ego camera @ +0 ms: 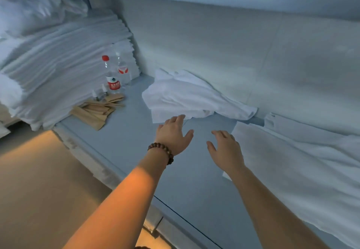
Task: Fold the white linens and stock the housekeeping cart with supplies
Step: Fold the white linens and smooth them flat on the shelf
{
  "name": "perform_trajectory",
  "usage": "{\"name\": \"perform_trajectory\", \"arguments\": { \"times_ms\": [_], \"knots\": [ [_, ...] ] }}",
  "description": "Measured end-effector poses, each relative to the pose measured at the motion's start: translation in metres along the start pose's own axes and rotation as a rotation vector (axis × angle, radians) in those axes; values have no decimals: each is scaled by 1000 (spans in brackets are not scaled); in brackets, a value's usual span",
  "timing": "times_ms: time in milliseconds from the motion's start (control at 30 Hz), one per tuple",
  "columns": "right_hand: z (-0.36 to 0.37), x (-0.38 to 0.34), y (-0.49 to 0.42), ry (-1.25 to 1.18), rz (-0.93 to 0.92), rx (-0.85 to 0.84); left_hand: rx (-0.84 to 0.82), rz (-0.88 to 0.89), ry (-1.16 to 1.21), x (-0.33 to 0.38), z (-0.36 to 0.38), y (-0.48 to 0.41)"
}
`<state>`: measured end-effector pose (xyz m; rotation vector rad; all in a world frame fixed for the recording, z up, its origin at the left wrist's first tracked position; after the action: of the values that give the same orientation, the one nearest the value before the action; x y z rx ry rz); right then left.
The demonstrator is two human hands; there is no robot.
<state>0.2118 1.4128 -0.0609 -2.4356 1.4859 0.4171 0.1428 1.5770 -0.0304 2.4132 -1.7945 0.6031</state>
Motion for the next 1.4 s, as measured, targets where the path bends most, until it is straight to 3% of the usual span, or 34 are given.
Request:
{"name": "perform_trajectory", "arguments": {
  "times_ms": [333, 600, 900, 1400],
  "knots": [
    [43, -119, -45, 7, 239, 74, -104, 207, 16, -130, -35, -58],
    [67, -182, -26, -14, 429, 151, -218, 371, 44, -196, -56, -61],
    [65, -193, 6, 1, 519, 193, -280, 457, 98, -202, -56, -47],
    [69, -178, 19, -10, 512, 170, -290, 414, 116, -194, -47, -28]
  ]
}}
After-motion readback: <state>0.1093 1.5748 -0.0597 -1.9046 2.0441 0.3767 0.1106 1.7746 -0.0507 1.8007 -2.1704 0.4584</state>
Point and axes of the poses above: each hand's wrist, its own y-axis away from the middle knuckle, its own z-axis out of the palm, x = y × z, the point moved 6 cm from there along -y, towards the middle knuckle, and after that the axes turned 5 degrees about z, right-handed, at the moved point
